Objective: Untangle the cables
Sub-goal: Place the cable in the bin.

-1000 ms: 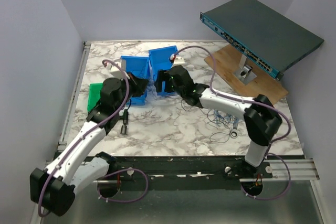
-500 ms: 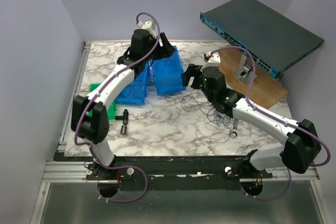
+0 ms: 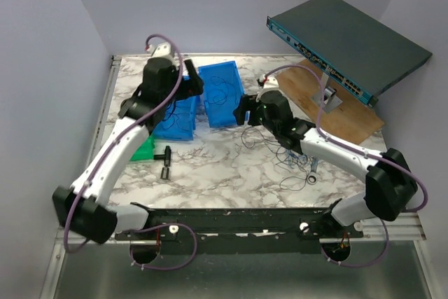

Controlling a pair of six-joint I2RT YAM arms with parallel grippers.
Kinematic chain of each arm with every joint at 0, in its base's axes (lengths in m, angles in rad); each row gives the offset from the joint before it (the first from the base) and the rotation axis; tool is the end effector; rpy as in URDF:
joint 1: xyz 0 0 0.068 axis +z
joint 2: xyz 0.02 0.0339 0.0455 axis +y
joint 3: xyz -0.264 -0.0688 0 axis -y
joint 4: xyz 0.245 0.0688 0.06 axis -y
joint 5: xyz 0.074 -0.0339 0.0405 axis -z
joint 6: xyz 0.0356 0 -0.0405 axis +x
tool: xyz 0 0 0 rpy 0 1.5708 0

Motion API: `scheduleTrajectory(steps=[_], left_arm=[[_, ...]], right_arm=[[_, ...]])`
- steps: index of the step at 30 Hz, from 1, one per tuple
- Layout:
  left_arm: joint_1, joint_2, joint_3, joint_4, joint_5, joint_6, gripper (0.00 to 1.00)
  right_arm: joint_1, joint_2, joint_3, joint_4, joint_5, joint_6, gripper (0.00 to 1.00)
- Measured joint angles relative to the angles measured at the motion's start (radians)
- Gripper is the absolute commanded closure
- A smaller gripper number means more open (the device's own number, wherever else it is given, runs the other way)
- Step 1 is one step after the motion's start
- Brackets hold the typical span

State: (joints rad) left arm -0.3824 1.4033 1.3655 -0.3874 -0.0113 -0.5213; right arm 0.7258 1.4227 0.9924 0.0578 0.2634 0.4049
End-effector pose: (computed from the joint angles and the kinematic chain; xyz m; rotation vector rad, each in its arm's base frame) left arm 0.2997 -0.1201 0.3793 -0.1491 2.0361 -0.5645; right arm 0.2527 0.2119 0.2875 -0.1377 1.9574 0.4963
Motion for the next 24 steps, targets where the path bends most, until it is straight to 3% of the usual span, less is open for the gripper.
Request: scheduleTrajectory(steps=[5,9,14,24], left_arm=[[0.003,-0.332,-0.257,-0.074,-0.222,-0.085,0.2],[0.024,-0.463,-0.461,-0.116,-0.306,-0.137,0.2],[0.128,-0.461,-0.636,-0.116,-0.289,-0.172,0.2],[0.268,-0.509,-0.743,0.021,-0.27,-0.187,0.24]], right_arm=[[0.0,0.074,0.001,0.002,-0.102,-0.007,0.2],[0.0,0.076,0.001,0.039,-0.169,-0.006,0.22],[0.006,0.087,-0.01,0.095,-0.248,0.005,0.24],[0.179,0.314,0.114,0.119,-0.256,0.043,0.29]])
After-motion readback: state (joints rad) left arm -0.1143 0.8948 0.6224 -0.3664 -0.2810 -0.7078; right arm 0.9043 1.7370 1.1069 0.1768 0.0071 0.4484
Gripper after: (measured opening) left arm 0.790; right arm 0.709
